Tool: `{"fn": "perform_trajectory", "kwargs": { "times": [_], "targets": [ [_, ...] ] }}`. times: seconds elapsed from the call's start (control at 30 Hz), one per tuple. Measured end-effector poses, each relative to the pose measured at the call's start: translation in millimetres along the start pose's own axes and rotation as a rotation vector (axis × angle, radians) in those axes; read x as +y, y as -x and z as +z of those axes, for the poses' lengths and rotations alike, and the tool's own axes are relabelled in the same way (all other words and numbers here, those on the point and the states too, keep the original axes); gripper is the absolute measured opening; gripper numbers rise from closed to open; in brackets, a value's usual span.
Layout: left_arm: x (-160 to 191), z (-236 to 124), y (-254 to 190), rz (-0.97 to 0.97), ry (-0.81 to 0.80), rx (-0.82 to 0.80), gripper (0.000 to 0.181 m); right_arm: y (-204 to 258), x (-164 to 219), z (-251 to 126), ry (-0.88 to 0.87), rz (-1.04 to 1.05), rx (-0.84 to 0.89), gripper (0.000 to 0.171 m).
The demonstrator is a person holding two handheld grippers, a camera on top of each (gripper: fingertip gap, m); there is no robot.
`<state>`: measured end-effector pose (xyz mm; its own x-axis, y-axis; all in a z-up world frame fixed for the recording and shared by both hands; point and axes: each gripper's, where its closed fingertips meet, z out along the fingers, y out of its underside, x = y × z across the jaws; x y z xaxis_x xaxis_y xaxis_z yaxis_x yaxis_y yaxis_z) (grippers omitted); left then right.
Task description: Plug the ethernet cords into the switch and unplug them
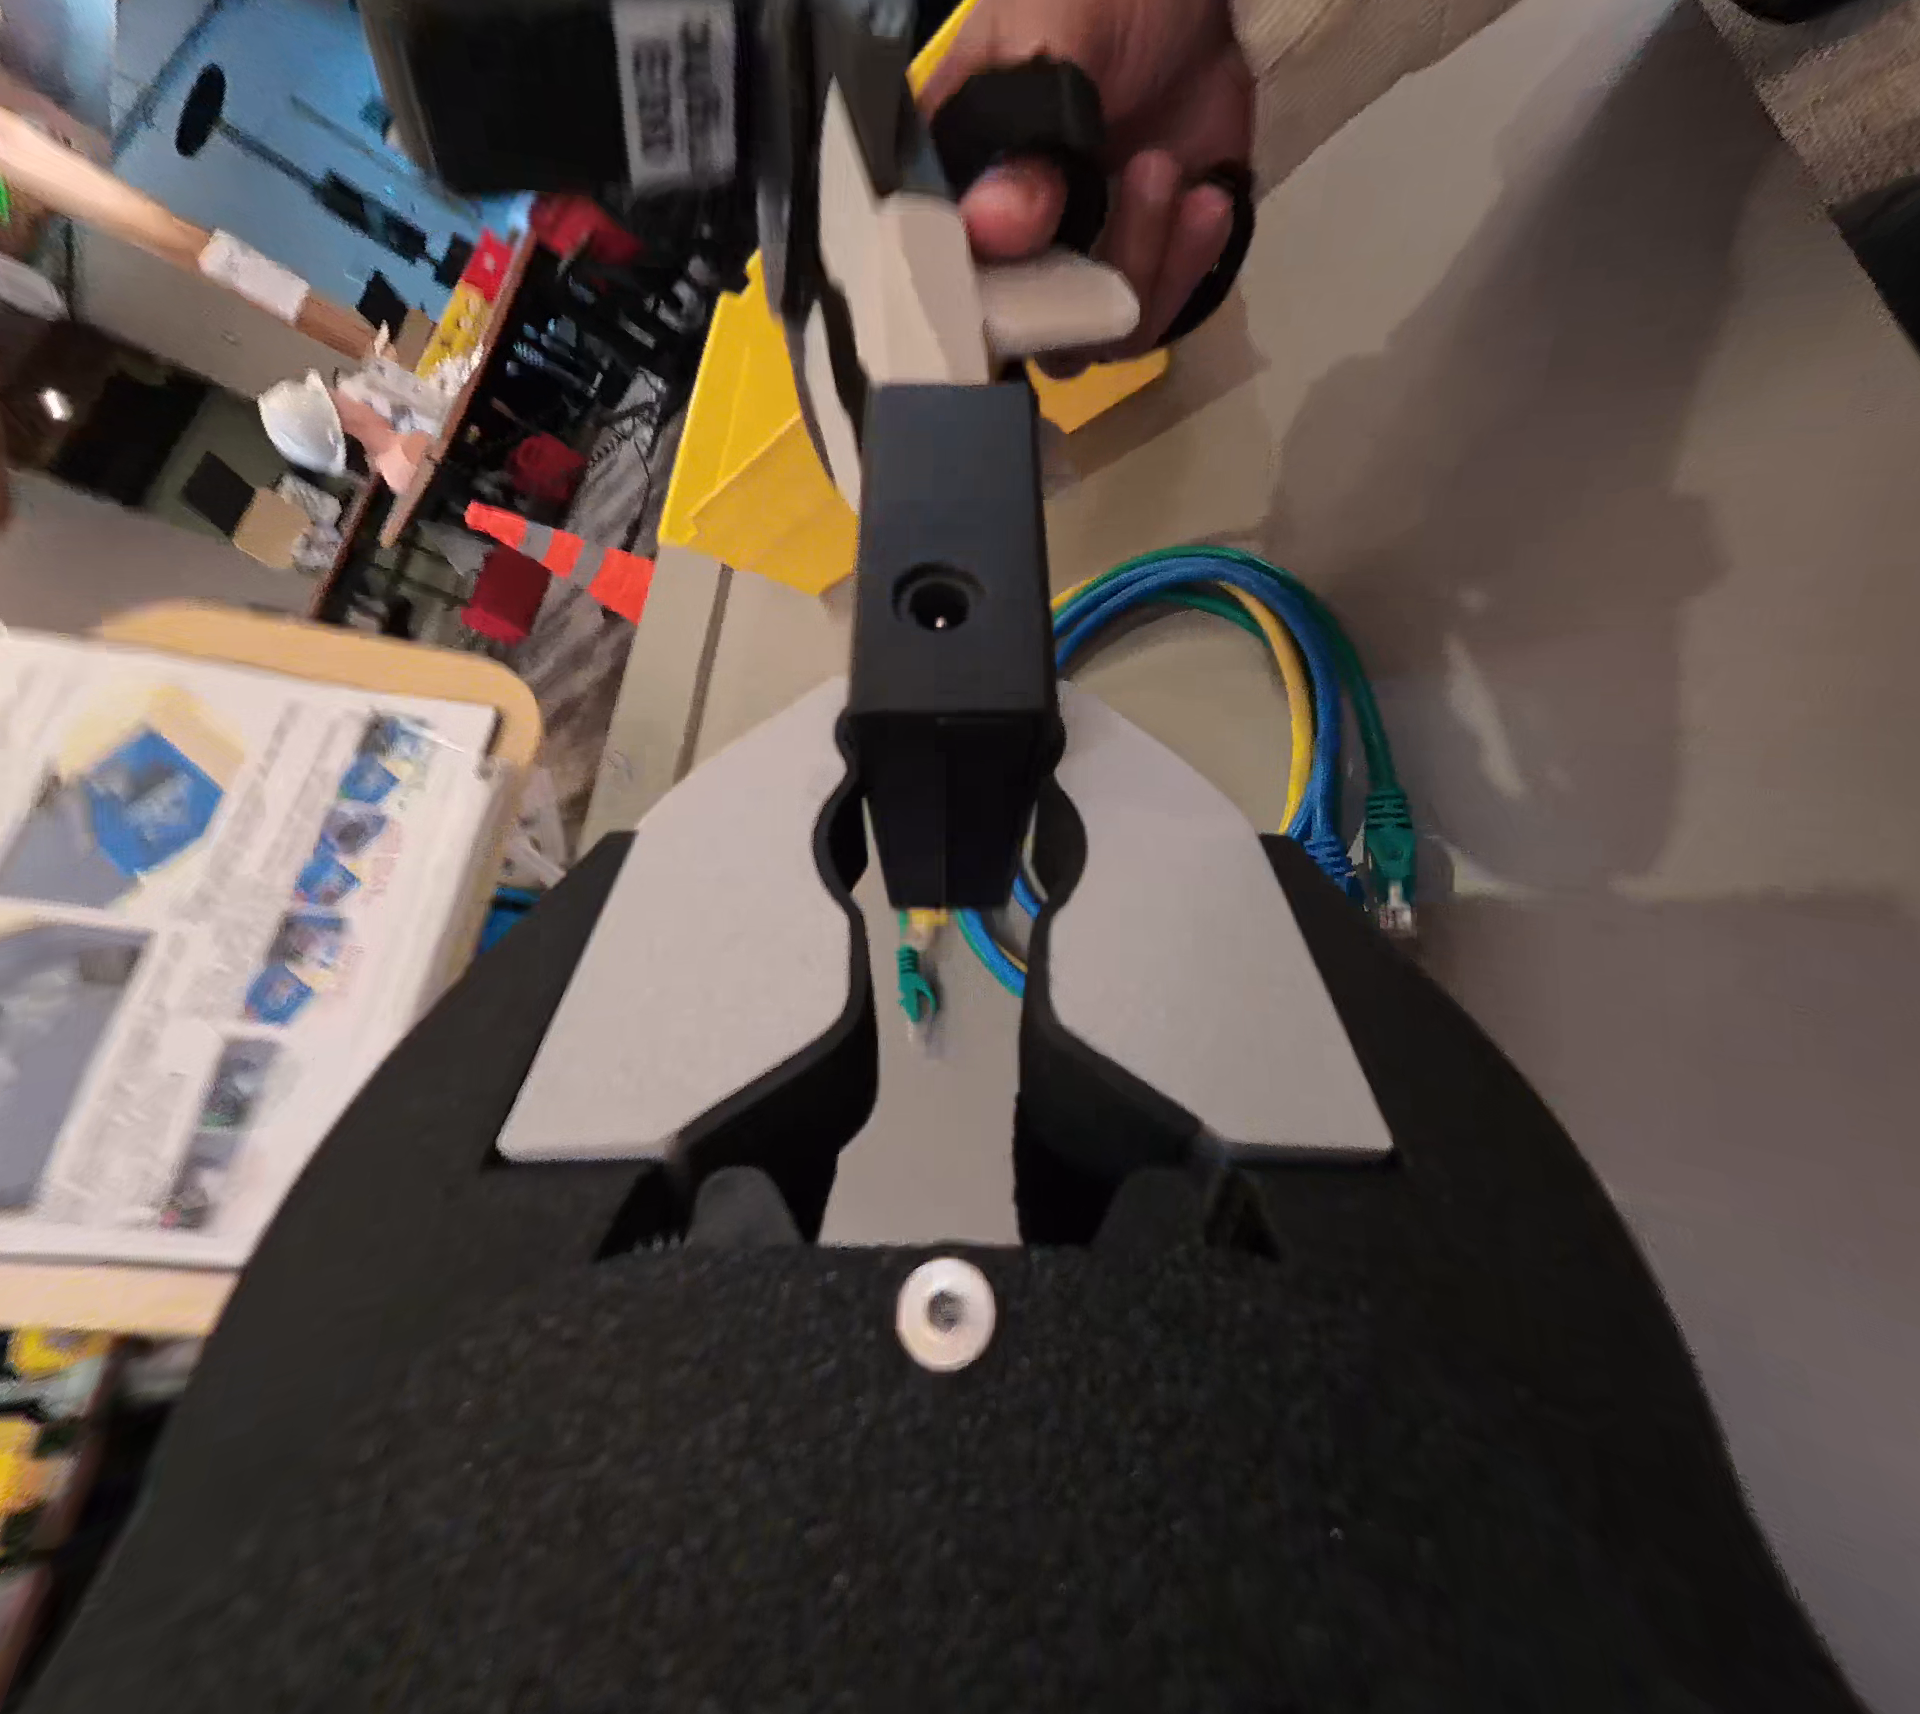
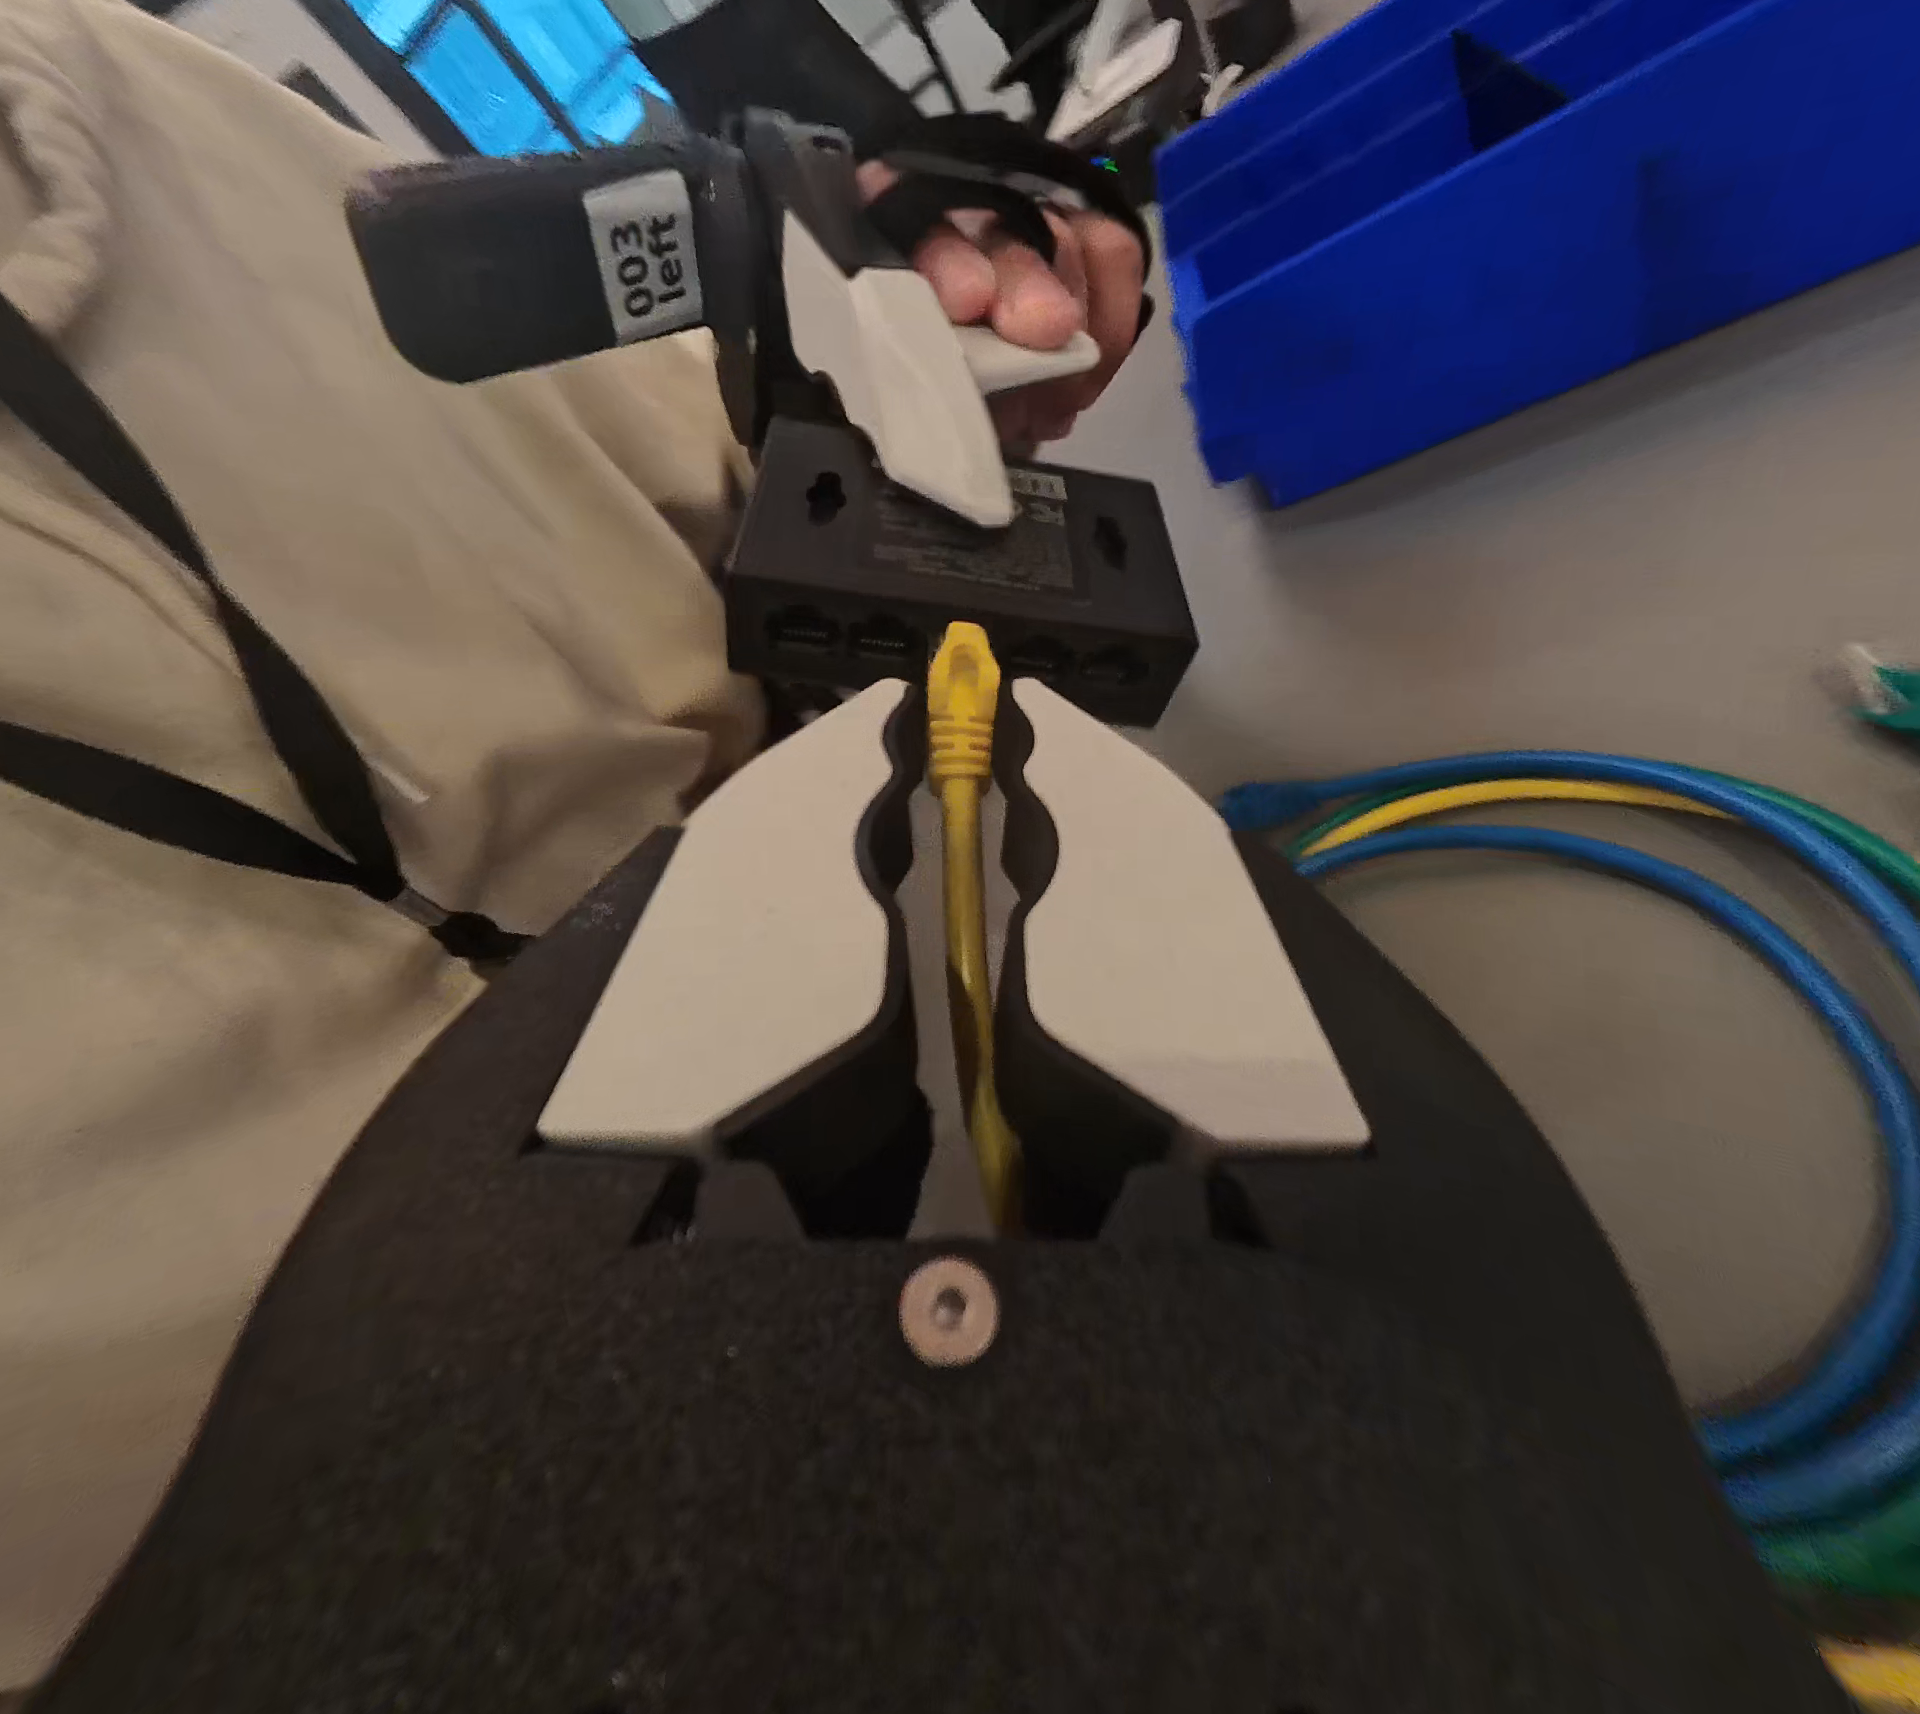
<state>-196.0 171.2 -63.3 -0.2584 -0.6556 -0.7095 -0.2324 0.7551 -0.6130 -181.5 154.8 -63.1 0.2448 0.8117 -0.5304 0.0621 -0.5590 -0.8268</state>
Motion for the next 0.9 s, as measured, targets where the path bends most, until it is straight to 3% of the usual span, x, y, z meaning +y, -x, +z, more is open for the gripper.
{"fn": "perform_trajectory", "kwargs": {
  "times": [0.17, 0.27, 0.43, 0.5, 0.57, 0.7, 0.9],
  "targets": [
    [31, 11, 0, -0.499, 0.036, -0.017, 0.057, -24, -11, -9, 0.101, -0.106, 0.292, 0.013],
    [47, 9, -13, -0.839, 0.017, 0.046, 0.063, -41, -6, -11, 0.106, -0.145, 0.423, 0.012],
    [40, -21, -5, -1.459, -0.366, 0.186, 0.051, -33, -5, -7, 0.034, -0.361, 0.488, 0.012],
    [38, -29, -1, -1.564, -0.440, 0.249, 0.050, -34, 4, -3, 0.070, -0.440, 0.534, 0.012],
    [36, -25, -7, -1.630, -0.399, 0.326, 0.049, -29, 7, 1, 0.054, -0.503, 0.558, 0.012],
    [27, -15, -12, -1.835, -0.398, 0.470, 0.030, -18, 8, 4, 0.001, -0.569, 0.585, 0.012],
    [16, -3, -21, -1.971, -0.359, 0.618, 0.035, -6, 23, 12, 0.040, -0.671, 0.634, 0.012]
  ]
}}
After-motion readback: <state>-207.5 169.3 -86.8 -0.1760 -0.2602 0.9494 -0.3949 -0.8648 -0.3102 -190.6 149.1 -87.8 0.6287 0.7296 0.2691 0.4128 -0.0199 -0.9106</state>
